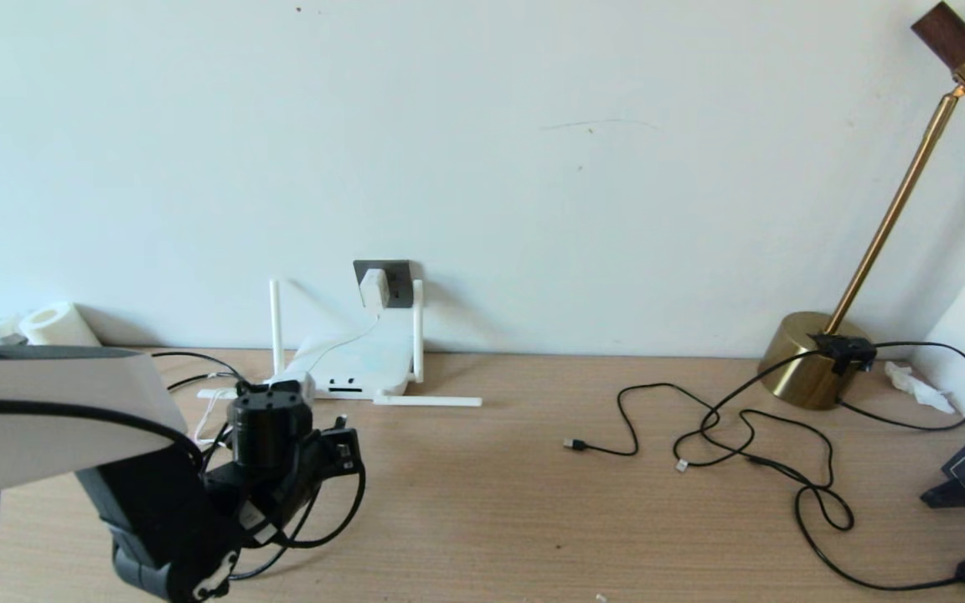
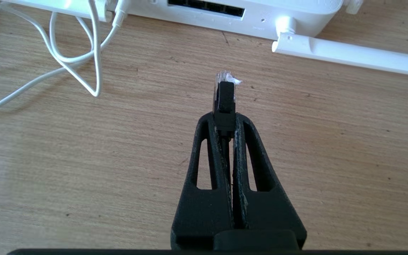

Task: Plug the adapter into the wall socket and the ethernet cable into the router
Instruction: Align cable and router interface

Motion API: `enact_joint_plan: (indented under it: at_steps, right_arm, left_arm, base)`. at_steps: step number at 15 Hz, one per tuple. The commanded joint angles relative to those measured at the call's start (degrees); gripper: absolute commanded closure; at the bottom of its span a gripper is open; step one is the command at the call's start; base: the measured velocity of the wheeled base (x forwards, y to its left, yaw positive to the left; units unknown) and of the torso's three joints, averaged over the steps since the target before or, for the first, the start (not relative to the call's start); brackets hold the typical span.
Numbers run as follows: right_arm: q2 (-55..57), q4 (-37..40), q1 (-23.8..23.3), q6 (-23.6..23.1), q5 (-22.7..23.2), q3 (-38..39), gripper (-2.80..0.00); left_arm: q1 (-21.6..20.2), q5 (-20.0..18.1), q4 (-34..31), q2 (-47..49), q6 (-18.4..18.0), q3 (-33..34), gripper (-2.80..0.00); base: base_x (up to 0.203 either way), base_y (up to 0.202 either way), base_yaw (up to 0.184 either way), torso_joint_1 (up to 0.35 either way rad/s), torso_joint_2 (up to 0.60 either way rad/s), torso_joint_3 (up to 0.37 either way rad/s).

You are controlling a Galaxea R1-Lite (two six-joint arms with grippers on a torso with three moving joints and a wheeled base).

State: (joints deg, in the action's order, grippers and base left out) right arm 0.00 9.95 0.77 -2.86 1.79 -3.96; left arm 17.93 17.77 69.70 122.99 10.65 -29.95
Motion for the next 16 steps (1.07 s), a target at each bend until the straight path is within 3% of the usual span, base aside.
enact_joint_plan:
  at_steps: [1,6,10,16]
  right_arm:
    - [0.09,0.07,0.03,-0.04,0.05,0.01,-2.80]
    - [0.09,0.07,0.02,-0.04,-0.01,0.01,-2.80]
    - [0.09,0.07,0.02,-0.04,0.05,0.01,-2.80]
    - [0.09,0.07,0.02,-0.04,0.04,0.01,-2.80]
  left_arm:
    - [-0.09,0.16,0.43,0.23,0.07,-0.56,0.00]
    - [-0.44,-0.11,0.43,0.14,-1.34,-0.72,0.00]
    - [-0.71,-2.70,4.30,0.32,-1.25,0.29,0.00]
    - [-1.32,-5.47,4.39,0.23,-1.16,0.77,0.00]
  base:
    - [0.000,0.000,0.000,0.000,0.00,0.000]
    - [0.000,0.000,0.000,0.000,0.00,0.000]
    - [0.000,0.000,0.000,0.000,0.00,0.000]
    - [0.000,0.000,0.000,0.000,0.00,0.000]
